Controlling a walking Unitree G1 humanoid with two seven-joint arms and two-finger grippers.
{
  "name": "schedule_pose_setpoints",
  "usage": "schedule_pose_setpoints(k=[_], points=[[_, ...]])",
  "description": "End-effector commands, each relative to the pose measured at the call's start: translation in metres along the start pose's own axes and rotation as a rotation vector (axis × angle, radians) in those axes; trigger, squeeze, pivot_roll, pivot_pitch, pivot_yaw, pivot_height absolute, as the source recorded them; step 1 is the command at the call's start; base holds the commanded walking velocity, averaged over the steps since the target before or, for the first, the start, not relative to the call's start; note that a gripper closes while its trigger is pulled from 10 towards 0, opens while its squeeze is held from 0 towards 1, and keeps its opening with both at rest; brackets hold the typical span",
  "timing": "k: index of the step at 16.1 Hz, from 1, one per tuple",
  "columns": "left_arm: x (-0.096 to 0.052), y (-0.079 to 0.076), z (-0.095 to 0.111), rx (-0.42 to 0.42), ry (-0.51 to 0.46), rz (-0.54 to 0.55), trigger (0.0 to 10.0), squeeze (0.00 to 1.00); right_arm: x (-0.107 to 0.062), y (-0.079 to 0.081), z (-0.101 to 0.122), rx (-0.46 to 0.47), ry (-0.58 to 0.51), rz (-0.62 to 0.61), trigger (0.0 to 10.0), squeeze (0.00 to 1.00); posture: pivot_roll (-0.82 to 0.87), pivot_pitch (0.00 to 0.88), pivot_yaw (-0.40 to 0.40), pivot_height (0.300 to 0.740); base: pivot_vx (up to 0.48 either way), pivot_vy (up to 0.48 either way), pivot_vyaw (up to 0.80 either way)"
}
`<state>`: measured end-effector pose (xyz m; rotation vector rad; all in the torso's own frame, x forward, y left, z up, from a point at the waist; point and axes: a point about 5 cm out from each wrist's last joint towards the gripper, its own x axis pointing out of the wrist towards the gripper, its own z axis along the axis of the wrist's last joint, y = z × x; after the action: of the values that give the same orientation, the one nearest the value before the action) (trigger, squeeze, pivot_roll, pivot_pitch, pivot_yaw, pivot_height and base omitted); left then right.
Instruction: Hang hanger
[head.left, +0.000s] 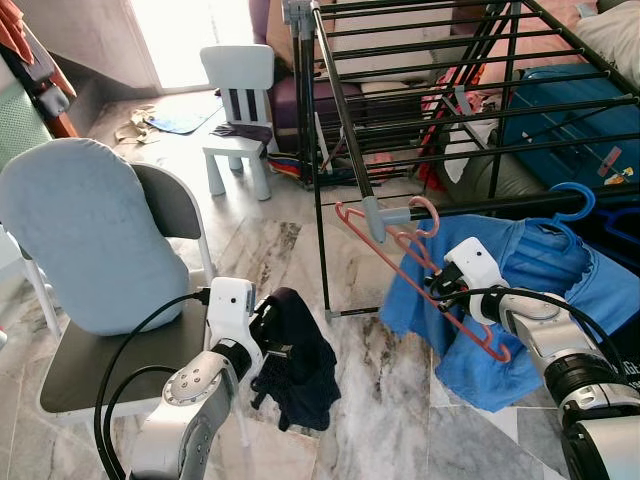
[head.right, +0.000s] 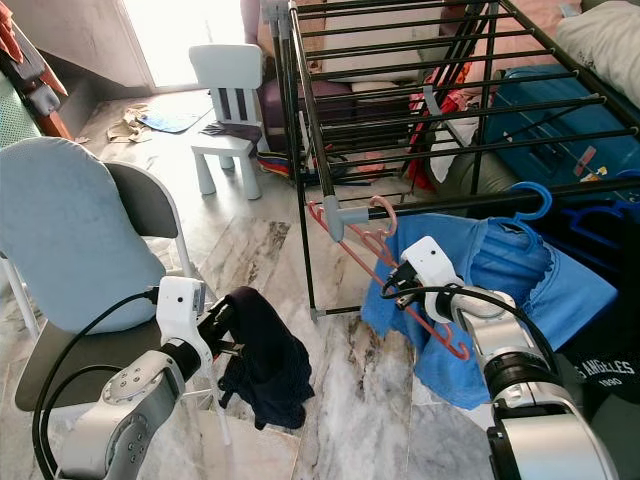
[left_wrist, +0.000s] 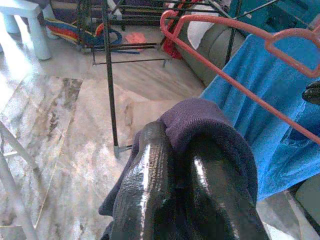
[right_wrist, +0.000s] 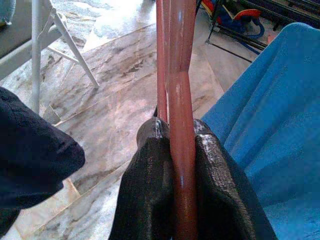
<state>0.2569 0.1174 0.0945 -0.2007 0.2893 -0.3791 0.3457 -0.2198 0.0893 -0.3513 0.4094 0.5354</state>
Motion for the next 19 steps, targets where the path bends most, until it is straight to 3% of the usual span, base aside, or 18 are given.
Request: schedule_pose_setpoints(k=[1, 3, 4, 5, 6, 7, 12, 14, 19], points=[[0.0, 0.001, 0.002, 0.011, 0.0, 0.001, 10.0, 0.0, 0.0, 0.0, 0.003, 0.014, -0.027, -0.011, 0.0, 0.0, -0.07, 0.039, 0.051, 0.74, 0.0, 0.0, 0.0], [-0.003, 0.002, 0.006, 0.055, -0.02, 0.028, 10.0, 0.0, 0.001, 0.002, 0.016, 0.035, -0.118, -0.054, 0.7, 0.0, -0.08, 0.036, 0.046, 0.74, 0.0, 0.0, 0.0], [-0.004, 0.003, 0.006, 0.054, -0.024, 0.035, 10.0, 0.0, 0.001, 0.006, 0.021, 0.056, -0.165, -0.074, 2.9, 0.0, -0.08, 0.033, 0.043, 0.74, 0.0, 0.0, 0.0], [-0.005, 0.002, 0.005, 0.051, -0.023, 0.037, 10.0, 0.0, 0.0, 0.01, 0.023, 0.08, -0.197, -0.101, 4.1, 0.0, -0.08, 0.03, 0.038, 0.74, 0.0, 0.0, 0.0], [-0.005, 0.002, 0.004, 0.05, -0.022, 0.045, 10.0, 0.0, -0.002, 0.02, 0.023, 0.113, -0.231, -0.124, 4.2, 0.0, -0.08, 0.027, 0.036, 0.74, 0.0, 0.0, 0.0], [-0.005, 0.001, 0.003, 0.049, -0.02, 0.047, 10.0, 0.0, -0.004, 0.027, 0.021, 0.123, -0.251, -0.152, 9.8, 0.0, -0.08, 0.025, 0.036, 0.74, 0.0, 0.0, 0.0], [-0.003, -0.006, 0.001, 0.059, -0.021, 0.026, 10.0, 0.0, -0.015, 0.062, 0.005, 0.287, -0.247, -0.219, 10.0, 0.0, -0.1, 0.025, 0.047, 0.74, 0.0, 0.0, 0.0], [-0.001, -0.008, 0.001, 0.076, -0.02, 0.012, 10.0, 0.0, -0.021, 0.069, 0.002, 0.346, -0.224, -0.254, 10.0, 0.0, -0.11, 0.023, 0.048, 0.74, 0.0, 0.0, 0.0], [0.002, -0.012, 0.004, 0.08, -0.033, 0.001, 10.0, 0.0, -0.021, 0.076, 0.008, 0.367, -0.205, -0.281, 10.0, 0.0, -0.11, 0.02, 0.043, 0.74, 0.0, 0.0, 0.0]])
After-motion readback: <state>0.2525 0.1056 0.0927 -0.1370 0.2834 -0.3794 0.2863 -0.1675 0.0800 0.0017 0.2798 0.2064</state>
